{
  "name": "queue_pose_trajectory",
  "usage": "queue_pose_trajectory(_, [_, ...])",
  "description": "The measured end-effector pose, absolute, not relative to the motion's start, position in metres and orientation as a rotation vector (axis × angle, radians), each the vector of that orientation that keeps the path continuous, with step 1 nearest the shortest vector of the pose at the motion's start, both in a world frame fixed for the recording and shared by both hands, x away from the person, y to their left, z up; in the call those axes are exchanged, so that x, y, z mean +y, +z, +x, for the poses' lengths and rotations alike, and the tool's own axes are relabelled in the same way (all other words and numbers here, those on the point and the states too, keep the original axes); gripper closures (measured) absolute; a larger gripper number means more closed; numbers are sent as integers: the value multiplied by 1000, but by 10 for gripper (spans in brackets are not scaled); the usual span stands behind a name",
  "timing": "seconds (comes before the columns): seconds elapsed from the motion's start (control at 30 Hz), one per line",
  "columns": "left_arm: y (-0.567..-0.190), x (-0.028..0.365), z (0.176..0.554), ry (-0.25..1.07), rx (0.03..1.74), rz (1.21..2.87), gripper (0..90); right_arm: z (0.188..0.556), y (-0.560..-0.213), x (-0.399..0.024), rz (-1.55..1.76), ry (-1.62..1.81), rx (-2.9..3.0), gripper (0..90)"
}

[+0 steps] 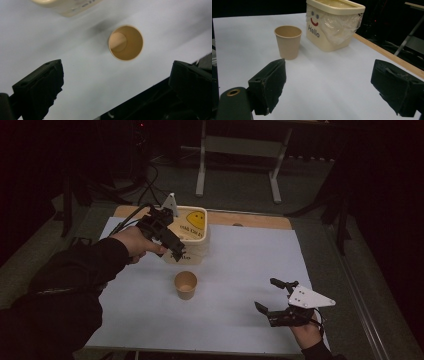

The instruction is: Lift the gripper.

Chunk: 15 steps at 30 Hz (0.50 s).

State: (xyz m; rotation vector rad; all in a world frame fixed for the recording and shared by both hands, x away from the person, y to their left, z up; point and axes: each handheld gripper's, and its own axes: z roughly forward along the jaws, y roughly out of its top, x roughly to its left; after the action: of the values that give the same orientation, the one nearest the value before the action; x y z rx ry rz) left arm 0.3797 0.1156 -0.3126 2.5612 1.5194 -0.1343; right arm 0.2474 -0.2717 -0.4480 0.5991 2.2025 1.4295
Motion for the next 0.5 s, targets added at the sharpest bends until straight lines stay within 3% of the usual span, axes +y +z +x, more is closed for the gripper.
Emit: queue_pose_trajectory(0.5, [-317,97,370,-185,1083,2761,6,246,-447,-273,600,1426,2203,128])
